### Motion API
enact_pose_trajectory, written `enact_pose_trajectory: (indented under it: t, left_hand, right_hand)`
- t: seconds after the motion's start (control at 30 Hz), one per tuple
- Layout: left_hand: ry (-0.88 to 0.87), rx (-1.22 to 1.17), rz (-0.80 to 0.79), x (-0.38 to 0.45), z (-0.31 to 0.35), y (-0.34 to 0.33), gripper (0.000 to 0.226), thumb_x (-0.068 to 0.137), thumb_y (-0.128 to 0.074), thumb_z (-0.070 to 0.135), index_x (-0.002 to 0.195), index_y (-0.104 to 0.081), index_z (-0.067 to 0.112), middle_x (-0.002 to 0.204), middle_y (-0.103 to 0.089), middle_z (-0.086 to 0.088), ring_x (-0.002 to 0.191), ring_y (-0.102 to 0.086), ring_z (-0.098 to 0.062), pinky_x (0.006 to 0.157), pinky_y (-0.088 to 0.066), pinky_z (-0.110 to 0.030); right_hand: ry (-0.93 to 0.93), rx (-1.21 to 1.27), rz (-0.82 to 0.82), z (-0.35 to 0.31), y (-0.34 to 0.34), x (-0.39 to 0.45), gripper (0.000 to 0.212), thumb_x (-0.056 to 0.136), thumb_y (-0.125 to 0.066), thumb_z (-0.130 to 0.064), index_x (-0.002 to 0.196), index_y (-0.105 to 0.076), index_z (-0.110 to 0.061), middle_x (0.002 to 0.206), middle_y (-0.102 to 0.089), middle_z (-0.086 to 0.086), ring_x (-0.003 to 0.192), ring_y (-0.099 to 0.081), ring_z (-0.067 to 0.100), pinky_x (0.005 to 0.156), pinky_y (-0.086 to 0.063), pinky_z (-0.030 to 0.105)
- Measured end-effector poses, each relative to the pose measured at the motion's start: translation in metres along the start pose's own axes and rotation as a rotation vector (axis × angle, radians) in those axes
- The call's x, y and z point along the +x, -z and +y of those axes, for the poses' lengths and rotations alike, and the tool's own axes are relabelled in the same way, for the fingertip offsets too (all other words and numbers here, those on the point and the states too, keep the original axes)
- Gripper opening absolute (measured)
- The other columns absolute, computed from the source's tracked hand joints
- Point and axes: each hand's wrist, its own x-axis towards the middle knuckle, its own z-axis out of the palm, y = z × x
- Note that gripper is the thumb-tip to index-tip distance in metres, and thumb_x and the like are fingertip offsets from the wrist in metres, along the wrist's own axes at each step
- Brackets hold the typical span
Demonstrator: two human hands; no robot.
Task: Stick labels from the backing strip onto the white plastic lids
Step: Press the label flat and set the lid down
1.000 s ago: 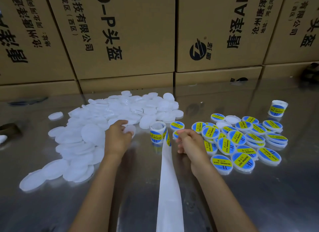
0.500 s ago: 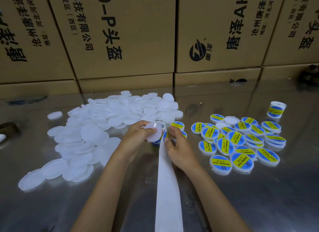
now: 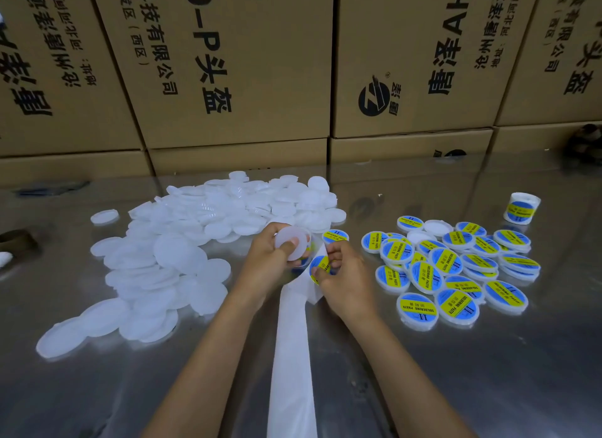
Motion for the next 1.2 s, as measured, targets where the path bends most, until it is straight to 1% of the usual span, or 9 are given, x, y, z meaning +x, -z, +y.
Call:
enact_pose_trajectory:
  t: [0.17, 0.3, 0.37, 0.53, 0.7, 0.87, 0.93, 1.03, 1.2]
  left_hand:
    - [-0.085, -0.028, -0.103, -0.003, 0.007, -0.001, 0.009, 0.104, -0.05, 0.01, 0.105, -0.057, 0.014, 0.096, -0.078, 0.005, 0.08, -0.073, -0.016, 0.073, -0.06, -0.031]
    - [-0.101, 0.089, -0.142, -0.003, 0.006, -0.001, 0.015, 0.105, -0.05, 0.025, 0.113, -0.058, 0.015, 0.111, -0.073, -0.01, 0.089, -0.073, -0.021, 0.073, -0.058, -0.031]
    - [-0.123, 0.16, -0.147, -0.001, 0.003, -0.001, 0.015, 0.105, -0.049, 0.029, 0.113, -0.057, 0.019, 0.111, -0.071, -0.01, 0.083, -0.069, -0.015, 0.068, -0.054, -0.025]
    - [-0.162, 0.172, -0.152, 0.001, -0.003, -0.001, 0.014, 0.106, -0.048, 0.029, 0.111, -0.054, 0.018, 0.11, -0.068, -0.006, 0.099, -0.071, -0.016, 0.076, -0.058, -0.025]
    - [-0.207, 0.264, -0.106, 0.003, -0.009, 0.001, 0.014, 0.106, -0.047, 0.029, 0.114, -0.053, 0.019, 0.1, -0.069, 0.004, 0.087, -0.069, 0.0, 0.075, -0.055, -0.016]
    - [-0.185, 0.272, -0.093, 0.002, -0.006, 0.004, 0.023, 0.104, -0.047, 0.035, 0.118, -0.054, 0.018, 0.112, -0.066, -0.01, 0.103, -0.066, -0.029, 0.093, -0.055, -0.05]
    - [-0.183, 0.287, -0.075, 0.001, -0.006, 0.005, 0.024, 0.103, -0.047, 0.038, 0.118, -0.054, 0.02, 0.114, -0.064, -0.008, 0.106, -0.064, -0.028, 0.093, -0.056, -0.046]
    - [-0.155, 0.293, -0.05, 0.003, -0.006, 0.006, 0.015, 0.105, -0.048, 0.032, 0.114, -0.055, 0.021, 0.111, -0.066, -0.006, 0.105, -0.064, -0.027, 0.093, -0.055, -0.043]
    - [-0.121, 0.209, -0.031, 0.002, 0.003, 0.008, 0.011, 0.104, -0.05, 0.027, 0.11, -0.058, 0.021, 0.106, -0.071, -0.008, 0.095, -0.068, -0.02, 0.07, -0.052, -0.025]
  right_hand:
    - [0.01, -0.024, 0.025, 0.0, 0.002, 0.0, 0.022, 0.081, -0.073, -0.013, 0.094, -0.056, -0.018, 0.091, -0.061, 0.003, 0.089, -0.057, 0.022, 0.081, -0.051, 0.043]
    - [0.04, 0.003, 0.015, -0.002, 0.003, -0.001, 0.017, 0.08, -0.071, -0.009, 0.095, -0.064, -0.013, 0.085, -0.065, 0.0, 0.083, -0.06, 0.021, 0.078, -0.052, 0.043]
    - [0.049, 0.025, 0.006, -0.002, 0.004, -0.001, 0.018, 0.079, -0.072, -0.007, 0.094, -0.066, -0.013, 0.08, -0.065, -0.003, 0.076, -0.059, 0.014, 0.075, -0.052, 0.039]
    - [-0.016, 0.086, -0.028, -0.001, 0.008, -0.001, 0.026, 0.078, -0.078, -0.012, 0.084, -0.058, -0.028, 0.073, -0.056, -0.013, 0.064, -0.051, -0.006, 0.062, -0.042, 0.016]
    - [-0.07, 0.113, -0.021, -0.004, 0.012, 0.0, 0.034, 0.072, -0.084, -0.014, 0.072, -0.051, -0.022, 0.066, -0.057, -0.01, 0.055, -0.048, -0.001, 0.055, -0.04, 0.017]
    - [-0.13, 0.239, -0.092, -0.012, 0.018, 0.001, 0.023, 0.079, -0.068, -0.002, 0.069, -0.053, -0.017, 0.068, -0.06, -0.004, 0.06, -0.052, 0.009, 0.059, -0.05, 0.027]
    - [-0.154, 0.29, -0.098, -0.015, 0.022, 0.0, 0.019, 0.083, -0.061, -0.004, 0.068, -0.053, -0.013, 0.069, -0.06, 0.003, 0.062, -0.053, 0.011, 0.057, -0.046, 0.02]
    - [-0.219, 0.439, -0.103, -0.02, 0.028, 0.0, 0.019, 0.084, -0.054, -0.003, 0.067, -0.053, -0.011, 0.071, -0.06, 0.01, 0.07, -0.054, 0.019, 0.069, -0.045, 0.031]
    - [-0.272, 0.733, -0.094, -0.027, 0.036, 0.002, 0.04, 0.081, -0.048, 0.008, 0.051, -0.051, -0.018, 0.062, -0.057, 0.002, 0.065, -0.054, 0.02, 0.068, -0.043, 0.036]
